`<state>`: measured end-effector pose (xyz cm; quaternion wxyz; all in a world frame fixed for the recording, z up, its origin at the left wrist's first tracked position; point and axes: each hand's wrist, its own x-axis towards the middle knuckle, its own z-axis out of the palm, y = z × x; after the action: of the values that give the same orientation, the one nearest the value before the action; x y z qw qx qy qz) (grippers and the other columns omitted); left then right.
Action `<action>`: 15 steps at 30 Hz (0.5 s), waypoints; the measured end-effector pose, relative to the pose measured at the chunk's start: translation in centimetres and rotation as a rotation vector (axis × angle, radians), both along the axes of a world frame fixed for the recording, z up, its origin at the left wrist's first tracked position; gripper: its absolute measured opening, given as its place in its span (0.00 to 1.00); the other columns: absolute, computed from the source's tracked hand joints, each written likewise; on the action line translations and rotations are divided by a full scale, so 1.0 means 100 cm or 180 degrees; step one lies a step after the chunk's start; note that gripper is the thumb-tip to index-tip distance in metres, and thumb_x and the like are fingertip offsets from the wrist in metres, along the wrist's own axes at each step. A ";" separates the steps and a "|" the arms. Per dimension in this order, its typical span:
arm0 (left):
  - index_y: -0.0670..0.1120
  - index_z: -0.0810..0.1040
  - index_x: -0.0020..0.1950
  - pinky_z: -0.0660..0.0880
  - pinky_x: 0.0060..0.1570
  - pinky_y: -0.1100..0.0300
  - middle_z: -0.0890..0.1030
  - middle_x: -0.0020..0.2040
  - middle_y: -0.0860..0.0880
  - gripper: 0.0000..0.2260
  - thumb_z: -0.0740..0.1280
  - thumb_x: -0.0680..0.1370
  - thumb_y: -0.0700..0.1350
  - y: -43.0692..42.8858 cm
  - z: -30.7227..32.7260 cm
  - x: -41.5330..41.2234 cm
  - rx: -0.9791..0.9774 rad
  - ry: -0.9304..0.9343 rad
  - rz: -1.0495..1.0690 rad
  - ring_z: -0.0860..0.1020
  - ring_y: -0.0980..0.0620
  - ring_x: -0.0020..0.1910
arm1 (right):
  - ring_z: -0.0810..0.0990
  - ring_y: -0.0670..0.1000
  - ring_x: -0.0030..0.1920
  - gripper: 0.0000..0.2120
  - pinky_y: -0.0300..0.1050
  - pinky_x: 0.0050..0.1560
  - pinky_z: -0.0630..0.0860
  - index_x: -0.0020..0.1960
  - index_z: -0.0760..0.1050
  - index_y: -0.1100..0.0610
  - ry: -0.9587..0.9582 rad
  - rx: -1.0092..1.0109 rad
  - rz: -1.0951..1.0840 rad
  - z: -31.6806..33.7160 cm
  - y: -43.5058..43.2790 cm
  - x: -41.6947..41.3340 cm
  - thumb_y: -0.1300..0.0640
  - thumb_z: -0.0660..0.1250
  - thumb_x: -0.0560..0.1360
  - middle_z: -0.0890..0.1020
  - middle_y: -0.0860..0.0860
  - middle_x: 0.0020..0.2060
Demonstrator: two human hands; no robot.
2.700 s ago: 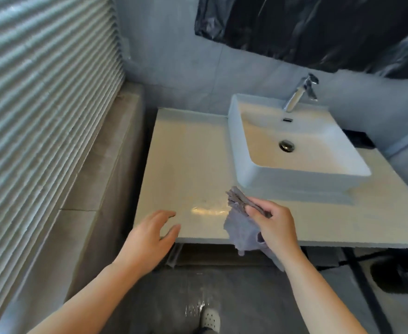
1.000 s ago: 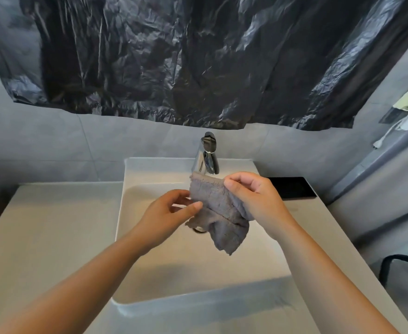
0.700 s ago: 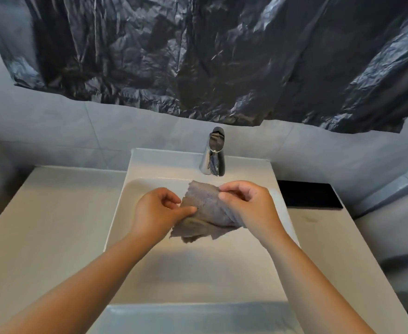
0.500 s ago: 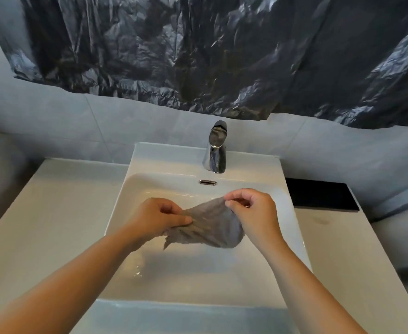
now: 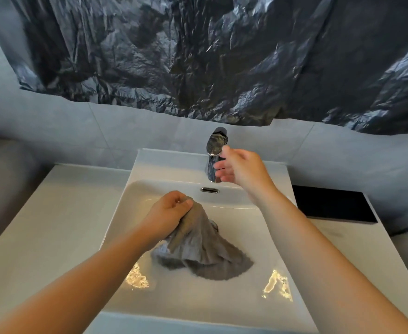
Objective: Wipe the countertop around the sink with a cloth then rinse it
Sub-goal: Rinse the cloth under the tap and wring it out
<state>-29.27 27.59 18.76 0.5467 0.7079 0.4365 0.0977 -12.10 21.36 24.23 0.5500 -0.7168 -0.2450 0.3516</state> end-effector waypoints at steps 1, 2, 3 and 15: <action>0.50 0.77 0.48 0.77 0.42 0.55 0.79 0.43 0.48 0.08 0.61 0.80 0.52 0.002 0.001 0.002 -0.0051 -0.0009 0.0021 0.78 0.49 0.44 | 0.81 0.53 0.37 0.14 0.42 0.38 0.80 0.51 0.75 0.65 0.0487 -0.0032 0.0061 0.008 0.009 -0.002 0.53 0.60 0.80 0.83 0.60 0.42; 0.49 0.77 0.49 0.76 0.39 0.56 0.79 0.43 0.47 0.09 0.61 0.80 0.52 0.003 0.002 0.005 -0.0157 -0.0040 0.0051 0.78 0.48 0.43 | 0.81 0.53 0.38 0.13 0.41 0.37 0.80 0.54 0.73 0.66 0.0951 0.0019 0.0063 0.014 0.017 -0.003 0.55 0.60 0.80 0.82 0.60 0.42; 0.49 0.77 0.49 0.76 0.38 0.55 0.79 0.42 0.46 0.09 0.62 0.80 0.52 0.005 0.003 0.007 -0.0281 -0.0082 0.0090 0.78 0.48 0.41 | 0.81 0.53 0.38 0.13 0.40 0.37 0.80 0.57 0.71 0.67 0.1288 0.0110 0.0016 0.022 0.022 -0.002 0.57 0.60 0.80 0.81 0.61 0.41; 0.42 0.76 0.54 0.76 0.47 0.46 0.79 0.46 0.40 0.12 0.61 0.80 0.50 0.017 -0.021 0.043 -0.1046 -0.0236 0.0210 0.78 0.44 0.44 | 0.78 0.49 0.31 0.10 0.38 0.32 0.76 0.43 0.79 0.61 0.0673 -0.0151 -0.0737 -0.046 -0.037 0.013 0.61 0.60 0.77 0.81 0.55 0.33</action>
<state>-24.93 29.28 16.62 0.6673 0.5901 0.4491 0.0690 -10.78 17.67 19.62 0.5924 -0.7121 -0.0931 0.3650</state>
